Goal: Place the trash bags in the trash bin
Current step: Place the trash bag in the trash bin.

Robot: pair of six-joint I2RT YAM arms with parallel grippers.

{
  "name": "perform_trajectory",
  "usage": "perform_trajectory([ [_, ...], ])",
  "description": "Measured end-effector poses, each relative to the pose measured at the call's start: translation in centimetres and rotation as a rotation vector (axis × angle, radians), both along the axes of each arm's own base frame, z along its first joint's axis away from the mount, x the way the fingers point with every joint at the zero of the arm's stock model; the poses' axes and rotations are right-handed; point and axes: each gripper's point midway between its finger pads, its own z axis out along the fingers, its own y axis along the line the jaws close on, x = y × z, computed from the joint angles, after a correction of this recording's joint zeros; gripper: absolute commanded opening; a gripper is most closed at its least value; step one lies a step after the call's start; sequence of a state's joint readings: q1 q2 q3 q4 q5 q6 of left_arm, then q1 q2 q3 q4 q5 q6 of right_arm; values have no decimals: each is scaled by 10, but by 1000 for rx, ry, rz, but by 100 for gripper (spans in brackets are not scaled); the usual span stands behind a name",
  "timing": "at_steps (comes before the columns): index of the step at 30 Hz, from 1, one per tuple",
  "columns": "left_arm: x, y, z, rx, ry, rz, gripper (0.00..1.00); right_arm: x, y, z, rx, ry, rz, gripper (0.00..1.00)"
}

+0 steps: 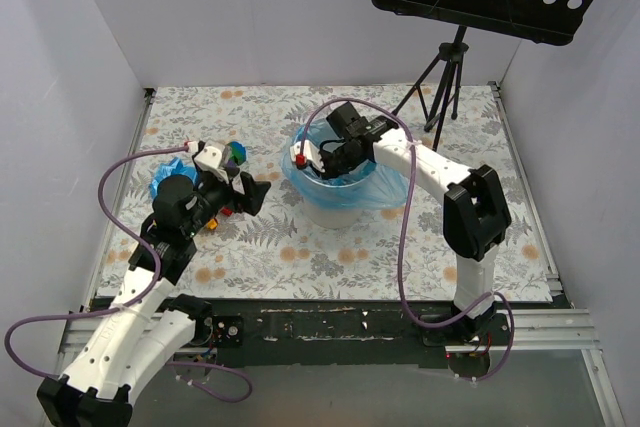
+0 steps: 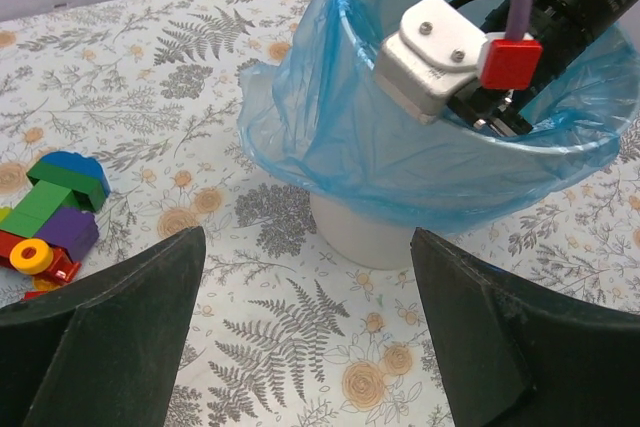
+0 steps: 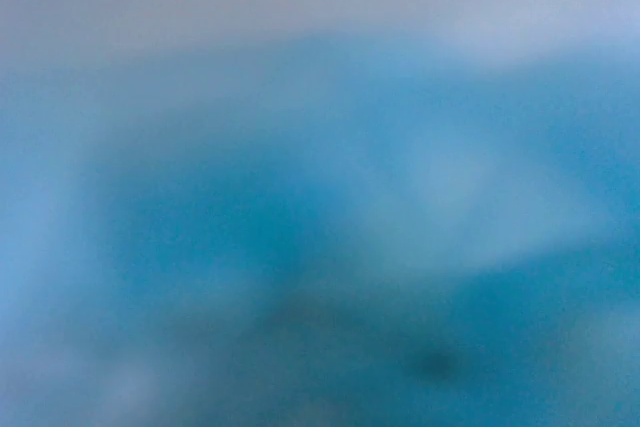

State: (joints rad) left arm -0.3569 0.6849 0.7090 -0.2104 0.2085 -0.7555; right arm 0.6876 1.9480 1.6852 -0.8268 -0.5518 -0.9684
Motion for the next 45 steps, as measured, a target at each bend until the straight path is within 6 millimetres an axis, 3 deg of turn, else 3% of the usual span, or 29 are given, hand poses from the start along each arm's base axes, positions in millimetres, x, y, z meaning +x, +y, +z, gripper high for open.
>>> perform_trajectory([
  [7,-1,-1,-10,9,31,-4,84,-10,-12,-3,104,-15,-66,19],
  [10,1,-2,-15,16,46,-8,84,-12,-23,-5,127,-40,-107,5],
  [12,2,-3,-19,21,61,-12,84,-11,-24,-5,134,-53,-119,1],
  [16,6,-5,-28,32,92,-17,84,-6,-22,-18,100,-25,-125,1],
  [21,11,-8,-36,47,118,-22,85,-5,-28,-56,-17,63,-156,1],
  [27,13,-11,-36,53,121,-41,85,-2,-28,-55,-35,90,-188,1],
  [31,15,-19,-36,38,124,-74,85,-5,-26,-51,-31,102,-202,15],
  [34,21,-25,-41,25,140,-90,85,-5,-21,-31,-7,88,-207,24],
  [38,32,-31,-53,21,170,-97,86,3,-10,25,84,6,-209,34],
  [42,44,-36,-62,28,197,-99,86,7,-5,83,191,-89,-223,37],
  [45,52,-38,-61,31,194,-100,86,8,-6,103,224,-128,-246,37],
])
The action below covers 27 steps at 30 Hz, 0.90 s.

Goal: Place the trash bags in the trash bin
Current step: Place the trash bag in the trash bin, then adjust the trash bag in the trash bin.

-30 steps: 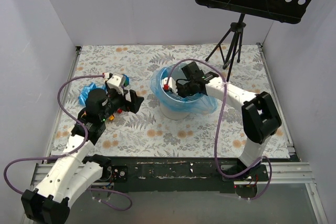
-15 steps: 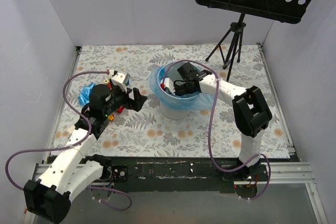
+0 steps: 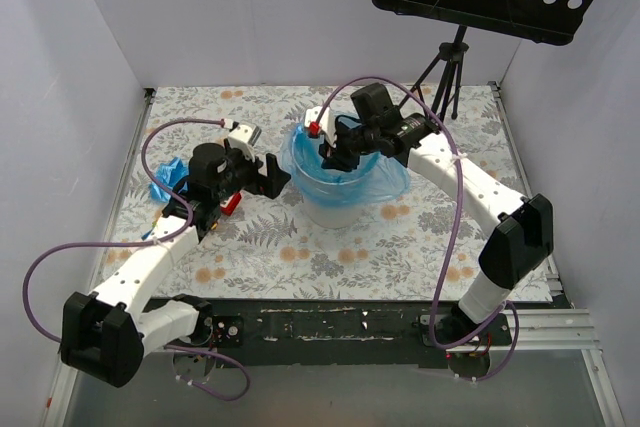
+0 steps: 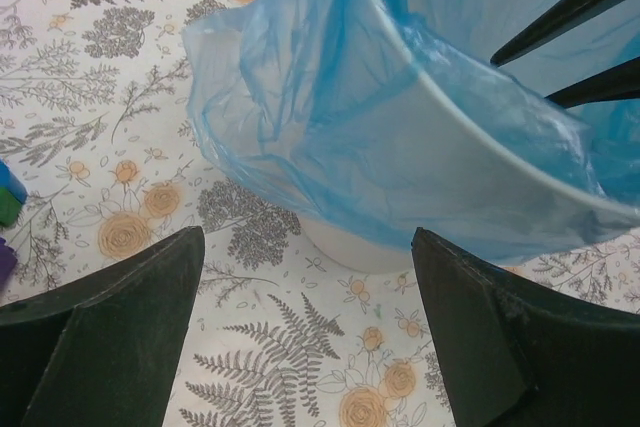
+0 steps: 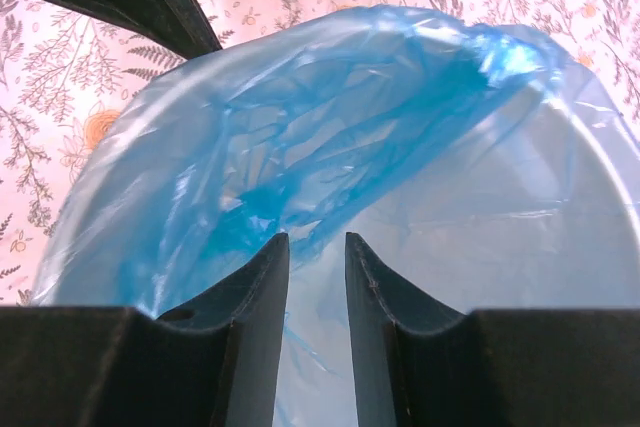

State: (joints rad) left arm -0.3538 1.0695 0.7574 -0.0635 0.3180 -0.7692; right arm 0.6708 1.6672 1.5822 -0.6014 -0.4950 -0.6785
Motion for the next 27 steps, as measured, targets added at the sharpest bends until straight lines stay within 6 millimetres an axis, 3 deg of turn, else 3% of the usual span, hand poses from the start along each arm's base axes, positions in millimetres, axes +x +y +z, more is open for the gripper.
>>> perform_trajectory([
  [6,22,3,22,-5,-68,24,83,12,-8,9,24,9,-105,40],
  [9,44,13,38,-23,-113,77,78,19,-25,39,119,-18,-179,42],
  [11,61,22,47,-41,-135,123,74,14,-38,71,199,-66,-208,42],
  [13,80,28,55,-59,-154,168,68,11,-56,102,271,-127,-249,35],
  [15,98,29,57,-79,-158,198,62,-2,-70,130,337,-187,-274,18],
  [18,119,24,44,-102,-126,209,56,-16,-95,145,387,-242,-324,3],
  [21,133,19,7,-106,-36,221,53,-16,-130,116,353,-232,-432,1],
  [25,139,15,-48,-95,109,239,52,-14,-162,45,251,-137,-549,1],
  [27,139,14,-67,-92,158,242,52,-18,-168,10,203,-74,-573,1],
])
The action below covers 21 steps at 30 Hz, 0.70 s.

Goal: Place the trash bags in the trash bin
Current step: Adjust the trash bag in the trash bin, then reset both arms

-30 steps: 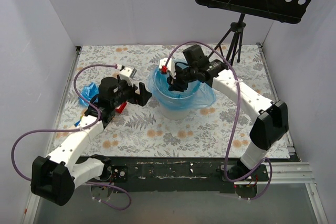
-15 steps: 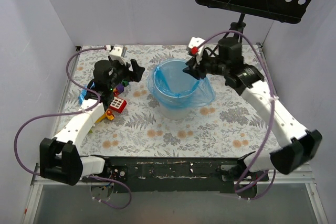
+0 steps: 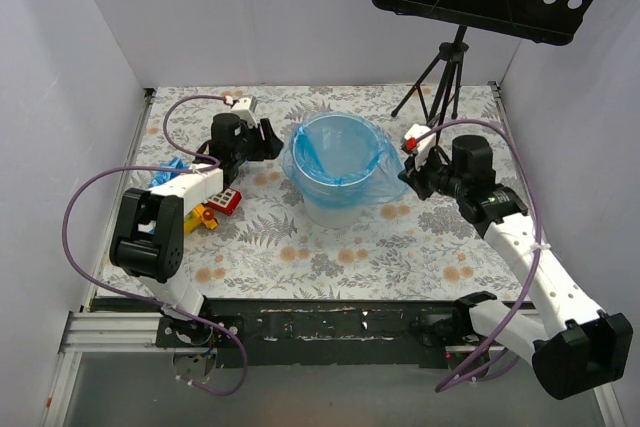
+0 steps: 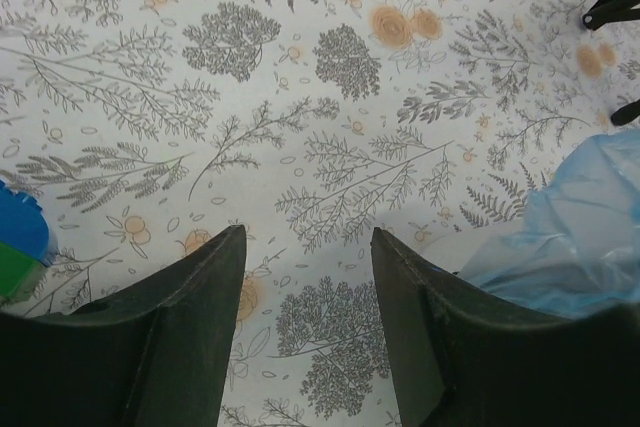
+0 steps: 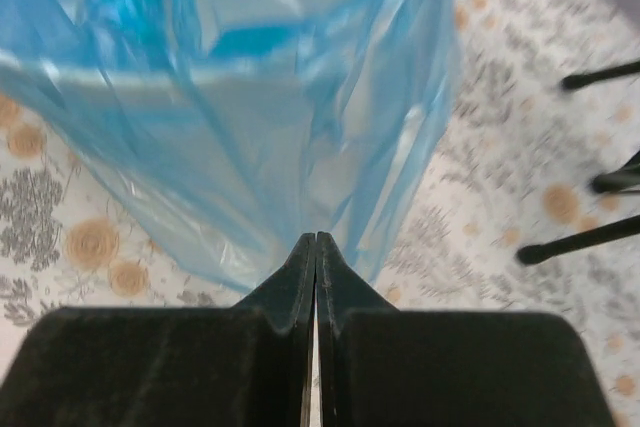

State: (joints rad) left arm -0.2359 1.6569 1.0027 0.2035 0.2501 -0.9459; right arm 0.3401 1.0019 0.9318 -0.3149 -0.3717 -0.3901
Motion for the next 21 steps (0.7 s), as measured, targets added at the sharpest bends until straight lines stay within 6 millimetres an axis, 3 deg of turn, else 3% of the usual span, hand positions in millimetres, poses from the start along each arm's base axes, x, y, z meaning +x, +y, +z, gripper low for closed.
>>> perform_trajectory([
  [3,-6,-3,-11,-12,32,-15,52,-7,-1,-49,-20,104,1,1],
  [6,-12,-10,-13,-31,33,-54,53,-6,3,-82,-12,175,-1,3],
  [8,-17,-16,-17,-33,36,-82,64,-3,5,-96,-10,208,-3,7],
  [10,-23,-17,-25,-21,55,-85,79,0,4,-107,-11,243,-27,21],
  [12,-28,-13,-36,3,91,-63,87,0,-4,-111,-20,272,-64,29],
  [14,-29,-1,-44,27,126,-18,98,0,-16,-107,-34,304,-116,46],
  [16,-28,20,-45,41,152,42,98,5,-28,-91,-43,319,-190,67],
  [18,-25,41,-37,44,152,96,98,12,-40,-68,-44,312,-286,74],
  [21,-17,67,-7,43,94,158,98,28,-57,-19,-24,255,-434,75],
])
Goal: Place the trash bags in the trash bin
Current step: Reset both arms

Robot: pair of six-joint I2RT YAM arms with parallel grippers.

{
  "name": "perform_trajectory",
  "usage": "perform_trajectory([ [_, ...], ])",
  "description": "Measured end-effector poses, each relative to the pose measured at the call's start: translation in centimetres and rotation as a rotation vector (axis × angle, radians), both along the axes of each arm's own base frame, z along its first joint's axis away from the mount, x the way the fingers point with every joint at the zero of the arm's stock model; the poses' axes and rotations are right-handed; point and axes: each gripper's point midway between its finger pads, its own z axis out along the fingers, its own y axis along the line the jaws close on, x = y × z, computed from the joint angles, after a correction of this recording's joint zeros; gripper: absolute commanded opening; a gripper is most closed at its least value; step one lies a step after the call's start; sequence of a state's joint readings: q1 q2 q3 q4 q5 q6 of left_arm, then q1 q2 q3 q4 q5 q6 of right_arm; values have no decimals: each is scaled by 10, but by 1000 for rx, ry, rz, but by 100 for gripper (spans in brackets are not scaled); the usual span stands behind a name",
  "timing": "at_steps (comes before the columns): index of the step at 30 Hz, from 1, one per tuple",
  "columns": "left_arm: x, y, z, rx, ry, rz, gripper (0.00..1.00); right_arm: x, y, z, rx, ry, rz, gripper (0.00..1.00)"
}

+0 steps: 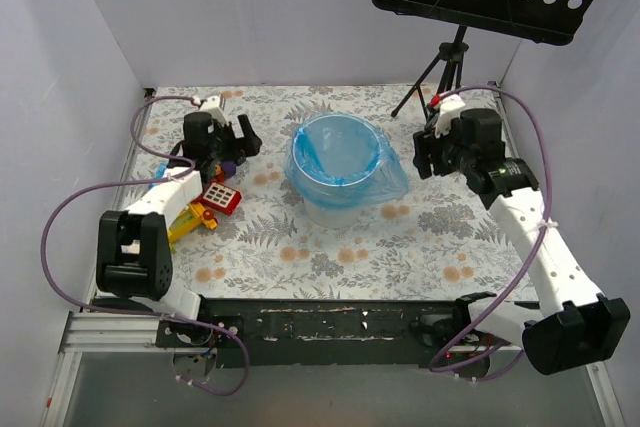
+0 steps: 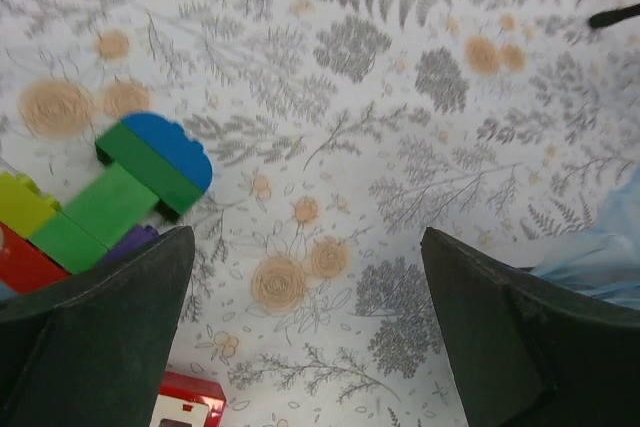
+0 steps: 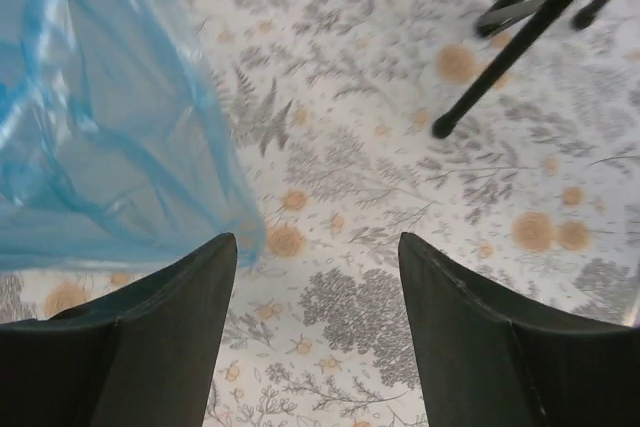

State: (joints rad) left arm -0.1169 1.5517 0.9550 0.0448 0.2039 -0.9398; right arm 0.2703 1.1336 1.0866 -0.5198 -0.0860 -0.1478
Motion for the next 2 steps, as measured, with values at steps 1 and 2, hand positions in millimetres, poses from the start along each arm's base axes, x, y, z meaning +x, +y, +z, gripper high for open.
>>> perform_trajectory([
  [1,4,3,14,1,-33,7,98,4,-4,15,4,-26,-38,76],
  [2,8,4,28,0,-66,8,98,8,-7,28,9,-52,-67,78],
])
